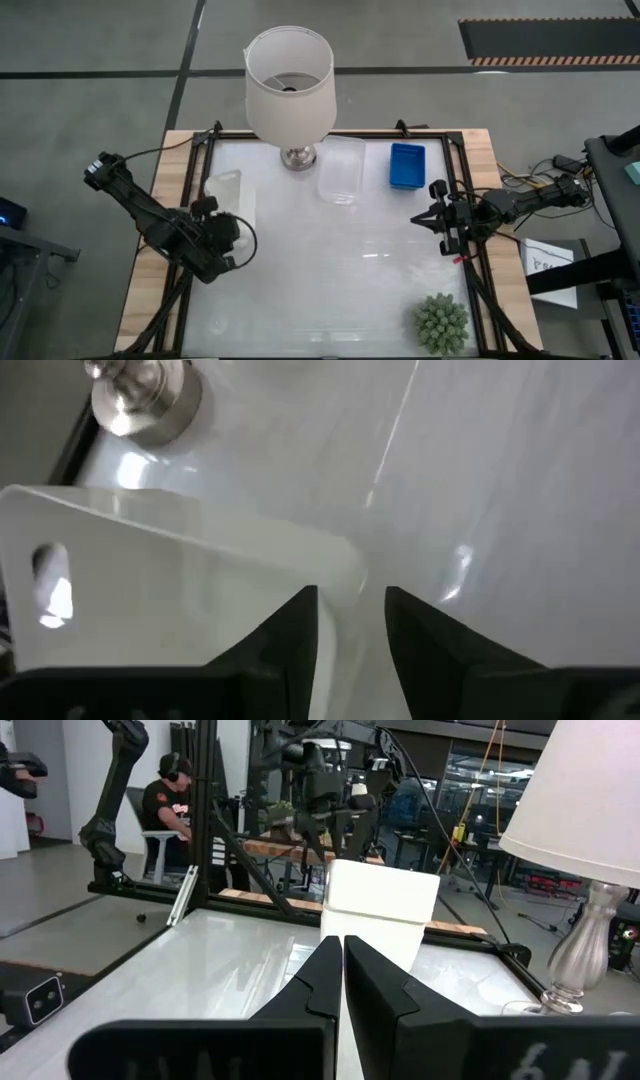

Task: Stack baskets by color
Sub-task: Stack the bottom white bin on the white bin

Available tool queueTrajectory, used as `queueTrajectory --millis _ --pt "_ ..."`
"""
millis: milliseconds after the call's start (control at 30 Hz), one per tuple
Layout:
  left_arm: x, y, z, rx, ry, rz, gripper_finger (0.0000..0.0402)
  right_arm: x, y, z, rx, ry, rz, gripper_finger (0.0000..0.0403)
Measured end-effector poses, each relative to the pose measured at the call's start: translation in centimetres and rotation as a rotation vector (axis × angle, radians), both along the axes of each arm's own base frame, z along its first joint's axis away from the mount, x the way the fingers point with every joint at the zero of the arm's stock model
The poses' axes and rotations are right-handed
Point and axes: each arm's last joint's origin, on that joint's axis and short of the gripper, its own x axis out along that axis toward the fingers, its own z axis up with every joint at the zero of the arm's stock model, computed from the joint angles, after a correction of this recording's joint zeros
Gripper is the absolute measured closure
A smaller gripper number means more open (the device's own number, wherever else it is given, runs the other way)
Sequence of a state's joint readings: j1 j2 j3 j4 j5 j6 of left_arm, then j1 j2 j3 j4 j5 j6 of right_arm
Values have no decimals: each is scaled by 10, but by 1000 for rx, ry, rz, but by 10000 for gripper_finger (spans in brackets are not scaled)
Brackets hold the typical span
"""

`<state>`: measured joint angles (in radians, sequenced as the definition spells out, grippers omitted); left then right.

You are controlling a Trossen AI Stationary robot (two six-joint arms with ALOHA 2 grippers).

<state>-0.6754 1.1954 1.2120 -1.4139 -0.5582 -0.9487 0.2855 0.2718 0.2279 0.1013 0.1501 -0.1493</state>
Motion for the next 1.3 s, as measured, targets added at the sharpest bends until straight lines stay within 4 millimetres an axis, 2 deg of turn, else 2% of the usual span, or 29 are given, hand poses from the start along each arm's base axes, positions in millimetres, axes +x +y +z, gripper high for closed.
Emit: queueTrajectory --millis 233,367,467,700,833,1000,1167,1300 --pt "6 12 18 -157 -250 425 299 0 0 0 0 1 0 394" --pt "8 25 16 -164 -259 589 299 0 0 0 6 2 1 394" --pt "4 38 11 -174 -202 756 299 0 0 0 17 4 2 394" --pt "-4 54 10 -187 -211 806 295 0 0 -1 8 16 1 394" --pt "-9 57 1 -166 -200 823 281 0 0 -2 7 16 1 394" --pt "-10 59 -16 -133 -170 851 270 0 0 -2 8 16 1 394" --pt "-8 57 -23 -148 -169 851 269 0 0 -2 11 17 2 394" --pt "-5 56 -26 -141 -148 847 290 0 0 -2 14 17 2 394"
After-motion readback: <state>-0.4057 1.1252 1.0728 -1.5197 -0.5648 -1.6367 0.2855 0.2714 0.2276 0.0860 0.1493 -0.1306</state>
